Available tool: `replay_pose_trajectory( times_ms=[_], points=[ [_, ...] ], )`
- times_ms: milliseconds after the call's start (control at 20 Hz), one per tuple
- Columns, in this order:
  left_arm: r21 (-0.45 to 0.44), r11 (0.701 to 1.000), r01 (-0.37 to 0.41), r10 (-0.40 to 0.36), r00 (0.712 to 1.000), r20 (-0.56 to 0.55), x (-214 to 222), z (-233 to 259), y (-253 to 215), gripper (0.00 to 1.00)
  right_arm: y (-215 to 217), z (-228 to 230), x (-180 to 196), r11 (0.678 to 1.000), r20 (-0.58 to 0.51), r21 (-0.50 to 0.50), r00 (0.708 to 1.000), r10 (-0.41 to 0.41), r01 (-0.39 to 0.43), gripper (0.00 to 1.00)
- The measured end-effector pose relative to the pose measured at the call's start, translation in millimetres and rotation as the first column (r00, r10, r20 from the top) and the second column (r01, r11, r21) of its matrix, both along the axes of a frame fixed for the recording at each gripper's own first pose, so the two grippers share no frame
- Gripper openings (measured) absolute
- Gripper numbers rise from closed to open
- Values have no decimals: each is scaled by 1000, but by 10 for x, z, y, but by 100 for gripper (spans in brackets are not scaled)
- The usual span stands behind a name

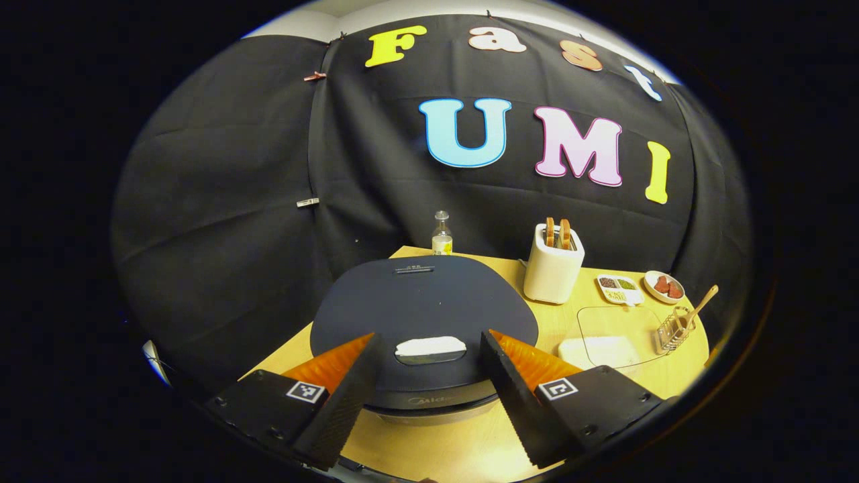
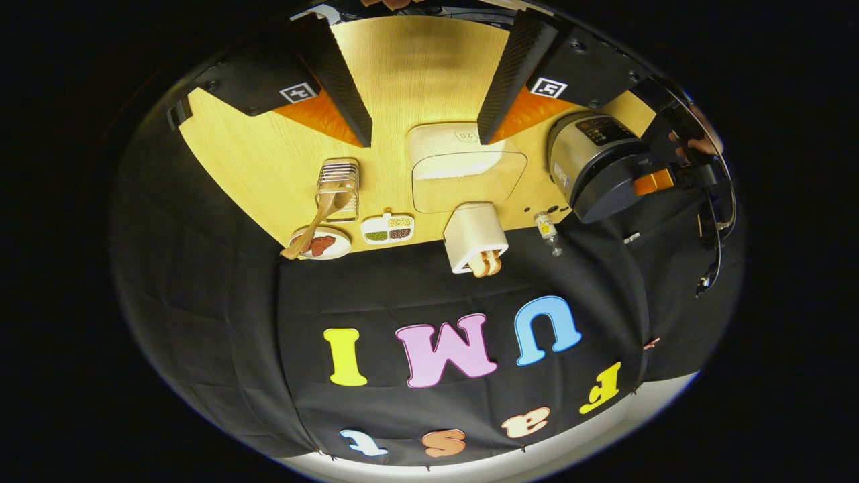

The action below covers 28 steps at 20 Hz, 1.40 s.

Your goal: Close the left gripper, press the button to open the rice cooker; take a wooden spoon from the chopstick holder with the right hand, scoop a spoonful of rice and pour it into the rice cooker, then put the wooden spoon back into the chopstick holder.

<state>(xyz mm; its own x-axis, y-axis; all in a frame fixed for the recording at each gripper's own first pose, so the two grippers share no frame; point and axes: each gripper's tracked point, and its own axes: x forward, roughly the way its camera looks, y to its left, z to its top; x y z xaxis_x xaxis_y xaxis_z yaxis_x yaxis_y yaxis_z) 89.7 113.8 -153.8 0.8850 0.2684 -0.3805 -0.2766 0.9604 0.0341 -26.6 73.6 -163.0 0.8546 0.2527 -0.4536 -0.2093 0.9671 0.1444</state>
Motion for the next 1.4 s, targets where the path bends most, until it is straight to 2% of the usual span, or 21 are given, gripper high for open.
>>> replay_pose_trajectory(
  times_ms=[400,500,700,800,900,1000,1150,1400],
  points=[
    [14,1000,-4,4,1000,29,6,-87,-3,100,-28,-137,-11,1000,-41,-17,999,-21,20,99],
    [1,1000,12,-12,1000,15,-5,-168,-9,100,-12,-141,11,1000,-46,-11,999,-27,27,98],
    [20,998,51,-52,997,55,17,-125,-6,100,80,-123,42,1000,-36,-8,999,-20,20,99],
    [29,996,80,-82,995,57,-9,-95,-31,99,73,-25,95,1000,-5,-10,1000,-29,29,99],
    [76,990,123,-130,986,101,-50,101,-84,95,83,180,155,999,48,12,998,-42,42,99],
    [114,975,188,-205,965,161,-119,362,-234,95,63,433,208,998,119,22,991,-54,52,98],
    [121,951,284,-306,924,230,-235,695,-465,95,-11,626,207,998,189,-54,982,-24,35,98],
    [37,948,317,-313,900,302,-459,1115,-687,95,-121,1205,-20,991,336,-129,942,23,22,98]
  ],
)
